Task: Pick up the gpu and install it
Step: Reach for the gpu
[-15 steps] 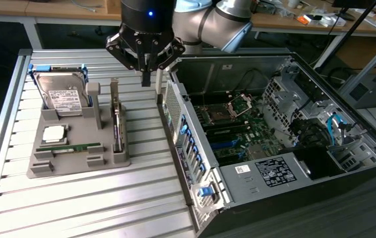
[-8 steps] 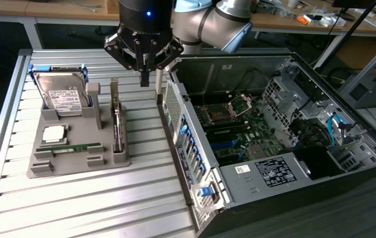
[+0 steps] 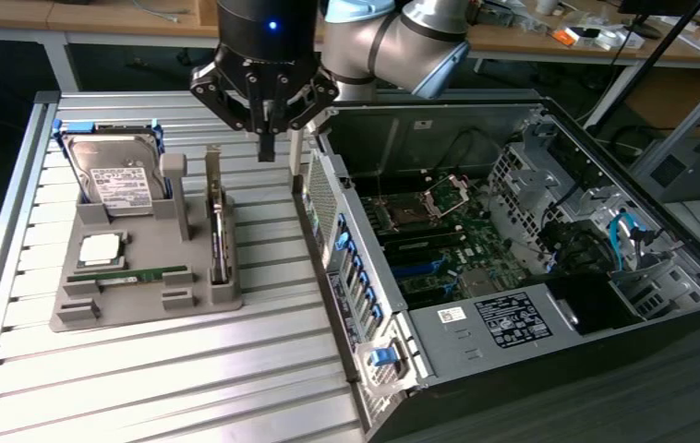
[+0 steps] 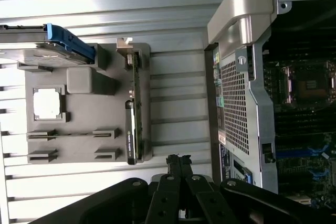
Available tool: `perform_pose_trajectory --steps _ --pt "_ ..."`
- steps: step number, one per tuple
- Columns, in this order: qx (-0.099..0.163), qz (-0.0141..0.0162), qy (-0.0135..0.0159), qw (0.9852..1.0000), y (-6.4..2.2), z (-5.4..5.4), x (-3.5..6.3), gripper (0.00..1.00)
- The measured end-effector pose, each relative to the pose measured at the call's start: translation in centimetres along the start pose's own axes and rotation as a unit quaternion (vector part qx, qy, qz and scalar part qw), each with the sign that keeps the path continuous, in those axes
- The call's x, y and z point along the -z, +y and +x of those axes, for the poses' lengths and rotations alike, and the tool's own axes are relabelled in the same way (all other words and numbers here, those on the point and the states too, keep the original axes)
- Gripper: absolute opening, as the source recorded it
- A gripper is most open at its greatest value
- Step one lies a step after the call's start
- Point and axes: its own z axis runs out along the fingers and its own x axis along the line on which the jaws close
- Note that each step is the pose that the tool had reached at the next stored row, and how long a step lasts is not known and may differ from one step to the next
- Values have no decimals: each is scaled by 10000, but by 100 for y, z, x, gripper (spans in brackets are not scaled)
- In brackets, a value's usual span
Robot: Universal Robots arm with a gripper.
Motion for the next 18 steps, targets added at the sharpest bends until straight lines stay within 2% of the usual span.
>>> perform_pose_trajectory --steps 18 --pt "0 0 0 10000 -7 85 -1 10"
